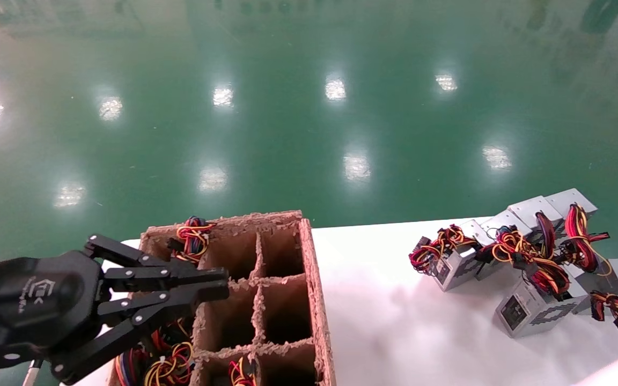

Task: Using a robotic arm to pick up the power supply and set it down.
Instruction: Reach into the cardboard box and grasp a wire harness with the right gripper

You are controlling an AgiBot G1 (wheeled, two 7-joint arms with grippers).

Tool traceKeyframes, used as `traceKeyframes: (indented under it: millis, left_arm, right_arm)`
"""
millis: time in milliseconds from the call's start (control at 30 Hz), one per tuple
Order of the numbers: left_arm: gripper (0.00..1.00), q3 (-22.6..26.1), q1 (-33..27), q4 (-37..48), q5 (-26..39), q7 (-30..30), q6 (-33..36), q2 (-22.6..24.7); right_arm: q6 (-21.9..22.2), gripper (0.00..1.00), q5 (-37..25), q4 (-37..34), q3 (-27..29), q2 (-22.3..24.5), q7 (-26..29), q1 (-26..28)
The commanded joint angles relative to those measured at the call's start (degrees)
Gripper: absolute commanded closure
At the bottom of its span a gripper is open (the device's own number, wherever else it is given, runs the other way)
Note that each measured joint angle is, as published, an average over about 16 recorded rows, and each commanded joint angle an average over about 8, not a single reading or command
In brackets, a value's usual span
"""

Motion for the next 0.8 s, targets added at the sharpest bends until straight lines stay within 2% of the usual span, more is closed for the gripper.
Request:
traceKeyframes:
  millis: [33, 800]
  left_arm:
    - [1.0, 0.0, 0.0, 0.0, 0.0, 0.0, 0.0, 0.0]
    - [1.0, 0.0, 0.0, 0.0, 0.0, 0.0, 0.0, 0.0]
  right_arm:
    - [0.27, 0.0, 0.51, -0.15, -1.32, 0.04, -0.93, -0.3]
    - [2.34, 0.0, -3.87, -4.59, -7.92, -9.74, -1.19, 1.32]
